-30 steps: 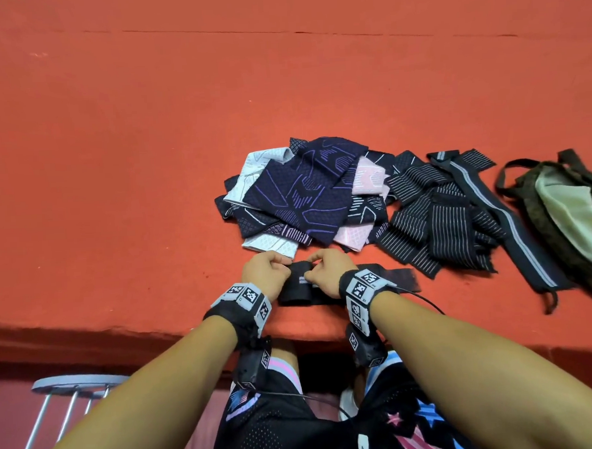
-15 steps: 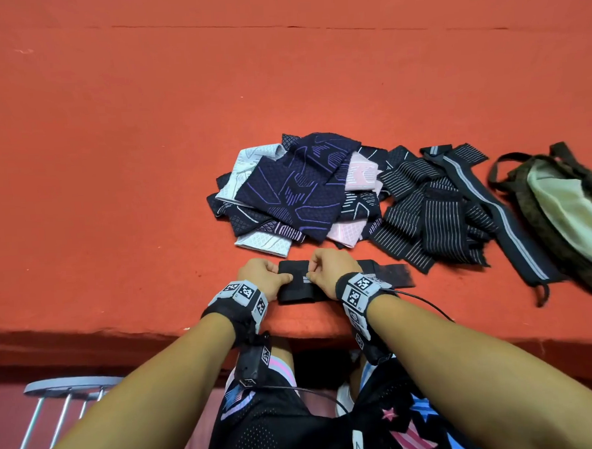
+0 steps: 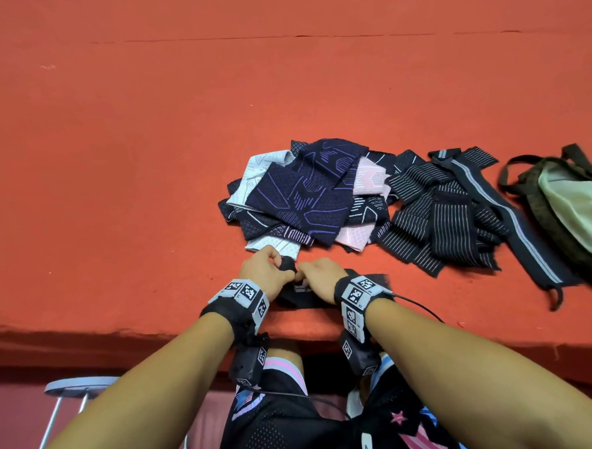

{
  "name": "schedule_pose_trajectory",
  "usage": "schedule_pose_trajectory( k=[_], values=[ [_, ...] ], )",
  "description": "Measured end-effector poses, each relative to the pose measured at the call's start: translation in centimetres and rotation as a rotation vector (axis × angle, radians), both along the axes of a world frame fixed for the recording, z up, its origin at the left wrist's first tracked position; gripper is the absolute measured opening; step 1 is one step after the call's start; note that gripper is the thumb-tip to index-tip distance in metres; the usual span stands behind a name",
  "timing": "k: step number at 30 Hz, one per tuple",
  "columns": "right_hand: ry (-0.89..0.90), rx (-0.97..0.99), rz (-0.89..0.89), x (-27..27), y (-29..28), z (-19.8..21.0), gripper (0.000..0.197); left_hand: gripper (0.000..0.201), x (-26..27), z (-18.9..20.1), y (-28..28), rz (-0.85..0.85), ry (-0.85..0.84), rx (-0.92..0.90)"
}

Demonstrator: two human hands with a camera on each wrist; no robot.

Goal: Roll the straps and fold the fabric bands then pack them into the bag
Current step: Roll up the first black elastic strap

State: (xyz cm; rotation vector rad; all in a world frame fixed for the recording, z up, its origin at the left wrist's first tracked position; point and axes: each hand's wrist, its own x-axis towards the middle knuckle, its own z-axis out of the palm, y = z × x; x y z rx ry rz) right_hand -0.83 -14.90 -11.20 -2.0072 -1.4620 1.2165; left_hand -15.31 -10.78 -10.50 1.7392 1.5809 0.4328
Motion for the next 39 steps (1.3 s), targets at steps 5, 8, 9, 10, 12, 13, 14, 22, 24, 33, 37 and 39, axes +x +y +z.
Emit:
schedule_pose_trajectory(
  k=[5, 8, 9, 10, 12, 13, 14, 22, 24, 33, 37, 39],
  values=[
    [-0.026, -0.044, 0.042, 2.2, -0.4, 0.7, 0.044, 0.032, 2.4, -0.1, -0.9, -0.067, 0.035, -0.003],
    [-0.057, -0.060, -0.026, 3.1, -0.5, 0.0, 0.053, 0.021, 3.0, 0.0, -1.1, -0.122, 0.097, -0.040],
    [-0.070, -0.065, -0.025, 3.2, -0.5, -0.3, 0.052, 0.021, 3.0, 0.1, -1.0, -0.131, 0.087, -0.063],
    [-0.083, -0.065, -0.013, 3.3, -0.5, -0.6, 0.052, 0.021, 2.9, 0.1, -0.8, -0.141, 0.064, -0.085],
    [-0.118, -0.058, -0.008, 3.5, -0.4, -1.0, 0.052, 0.014, 2.4, 0.1, -0.4, -0.154, 0.010, -0.127],
    [-0.140, -0.055, -0.014, 3.7, -0.3, -1.1, 0.050, 0.008, 2.2, 0.0, -0.2, -0.154, -0.013, -0.139],
    [-0.163, -0.049, -0.020, 3.9, -0.3, -1.3, 0.044, 0.004, 1.9, -0.2, -0.1, -0.158, -0.029, -0.144],
    [-0.289, 0.069, 0.005, 4.8, -0.9, -2.0, 0.026, 0.030, 2.1, -2.3, -0.7, -0.088, 0.017, -0.028],
    [-0.350, 0.095, 0.065, 4.8, -1.1, -1.9, 0.025, 0.042, 2.2, -2.8, -0.9, -0.028, 0.030, -0.033],
    [-0.380, 0.120, 0.011, 4.4, -1.3, -1.5, 0.025, 0.041, 2.4, -2.5, -0.4, -0.031, 0.083, -0.065],
    [-0.290, 0.083, 0.007, 3.8, -1.0, -1.4, 0.023, 0.039, 1.7, -1.7, -0.4, 0.026, 0.060, -0.043],
    [-0.246, 0.075, 0.028, 3.0, -0.8, -1.4, 0.020, 0.039, 1.2, -1.4, -0.2, 0.057, 0.031, -0.035]
  ],
)
